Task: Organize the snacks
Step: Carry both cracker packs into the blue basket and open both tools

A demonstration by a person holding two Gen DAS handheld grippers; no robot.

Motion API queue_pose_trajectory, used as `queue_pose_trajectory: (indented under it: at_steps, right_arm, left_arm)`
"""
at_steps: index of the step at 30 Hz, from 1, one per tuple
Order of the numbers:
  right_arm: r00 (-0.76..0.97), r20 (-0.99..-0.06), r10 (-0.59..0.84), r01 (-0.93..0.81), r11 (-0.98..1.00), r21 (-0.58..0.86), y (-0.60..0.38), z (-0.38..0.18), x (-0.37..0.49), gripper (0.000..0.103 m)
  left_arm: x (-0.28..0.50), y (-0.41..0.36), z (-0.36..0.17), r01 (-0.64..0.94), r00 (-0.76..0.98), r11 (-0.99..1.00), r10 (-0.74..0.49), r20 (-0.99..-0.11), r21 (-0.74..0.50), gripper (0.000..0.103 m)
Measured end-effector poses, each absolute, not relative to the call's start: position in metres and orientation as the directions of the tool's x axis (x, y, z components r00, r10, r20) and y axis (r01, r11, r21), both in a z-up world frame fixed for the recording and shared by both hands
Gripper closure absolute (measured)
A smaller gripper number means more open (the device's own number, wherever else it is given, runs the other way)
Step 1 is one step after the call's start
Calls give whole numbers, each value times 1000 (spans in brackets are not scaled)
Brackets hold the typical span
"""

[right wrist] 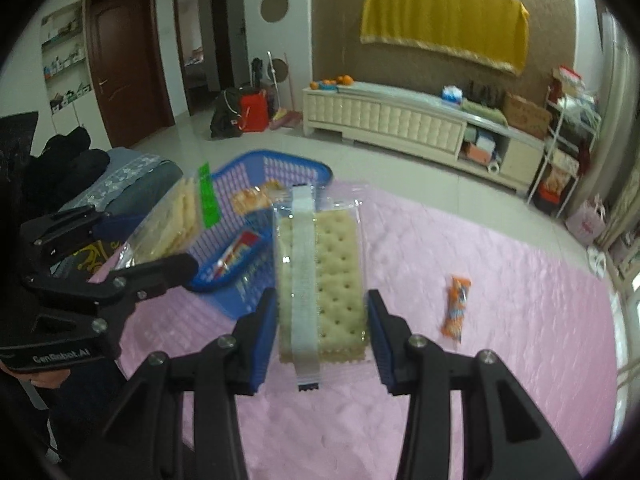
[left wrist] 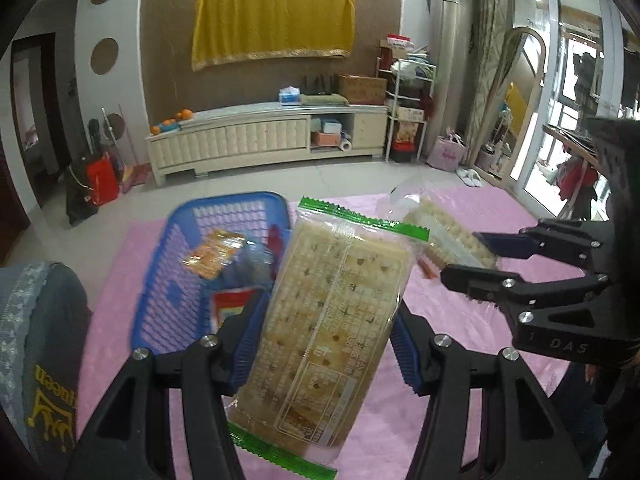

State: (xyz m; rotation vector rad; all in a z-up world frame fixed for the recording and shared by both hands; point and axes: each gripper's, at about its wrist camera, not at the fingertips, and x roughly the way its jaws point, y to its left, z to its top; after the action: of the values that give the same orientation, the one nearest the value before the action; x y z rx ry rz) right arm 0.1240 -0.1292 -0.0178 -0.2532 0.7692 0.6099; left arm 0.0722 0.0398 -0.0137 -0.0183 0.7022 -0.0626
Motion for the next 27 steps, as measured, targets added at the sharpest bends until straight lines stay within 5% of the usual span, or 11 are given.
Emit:
queue_pose_trajectory:
  at_steps: [27]
  right_arm:
    - [444, -888, 123, -511, 849, -138, 18, -64, 196, 55]
  left_arm:
    - [132, 164, -51, 2, 688, 999, -40, -724, -54, 46]
